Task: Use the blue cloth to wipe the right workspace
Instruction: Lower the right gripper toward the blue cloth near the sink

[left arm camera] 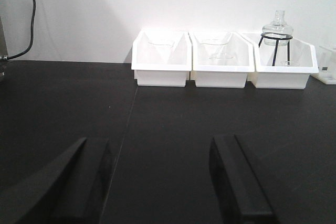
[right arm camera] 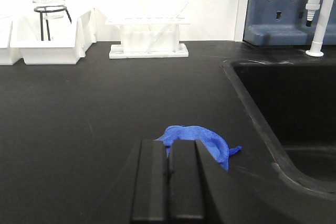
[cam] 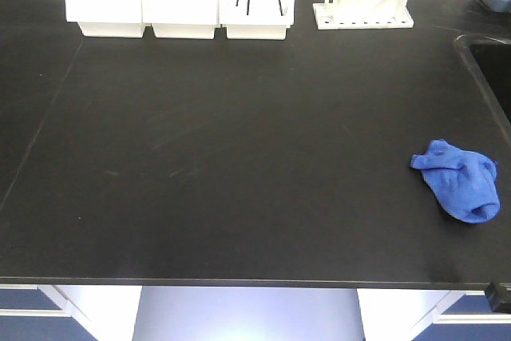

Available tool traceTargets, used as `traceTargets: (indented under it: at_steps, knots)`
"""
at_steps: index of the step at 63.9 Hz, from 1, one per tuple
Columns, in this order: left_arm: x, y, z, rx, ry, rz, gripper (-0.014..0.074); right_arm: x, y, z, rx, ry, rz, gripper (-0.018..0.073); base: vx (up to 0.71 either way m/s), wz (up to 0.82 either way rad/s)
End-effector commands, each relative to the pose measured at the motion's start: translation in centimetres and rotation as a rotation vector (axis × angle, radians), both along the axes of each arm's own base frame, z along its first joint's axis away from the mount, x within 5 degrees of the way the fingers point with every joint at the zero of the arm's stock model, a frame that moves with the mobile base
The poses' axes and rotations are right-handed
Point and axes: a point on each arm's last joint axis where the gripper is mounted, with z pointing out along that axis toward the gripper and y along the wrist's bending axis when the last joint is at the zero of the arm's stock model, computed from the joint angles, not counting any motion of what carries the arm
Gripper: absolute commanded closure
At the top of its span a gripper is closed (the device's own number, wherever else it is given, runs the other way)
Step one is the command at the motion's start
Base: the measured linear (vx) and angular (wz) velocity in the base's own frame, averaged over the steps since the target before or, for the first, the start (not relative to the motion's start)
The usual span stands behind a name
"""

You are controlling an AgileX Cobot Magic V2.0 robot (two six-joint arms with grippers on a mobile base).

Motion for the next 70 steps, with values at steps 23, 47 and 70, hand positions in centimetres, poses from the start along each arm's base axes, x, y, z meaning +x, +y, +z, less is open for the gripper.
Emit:
traceTargets:
  at_steps: [23, 47, 70]
  knots:
    - [0.2, 0.0, -0.4, -0.007, -0.037, -0.006, 0.0074, 0.1, 0.0, 0.1, -0.008, -0.06, -0.002, 0.0567, 0.0, 0.0]
    - [0.2, 0.0, -0.4, -0.007, -0.037, -0.006, 0.0074, 0.1, 0.0, 0.1, -0.008, -0.06, -0.002, 0.0567, 0.0, 0.0]
    - [0.2, -0.1, 0.3, -0.016, -0.106, -0.01, 0.0074, 0.1, 0.1, 1.7, -0.033, -0.23, 0.006, 0.0567, 0.0, 0.0]
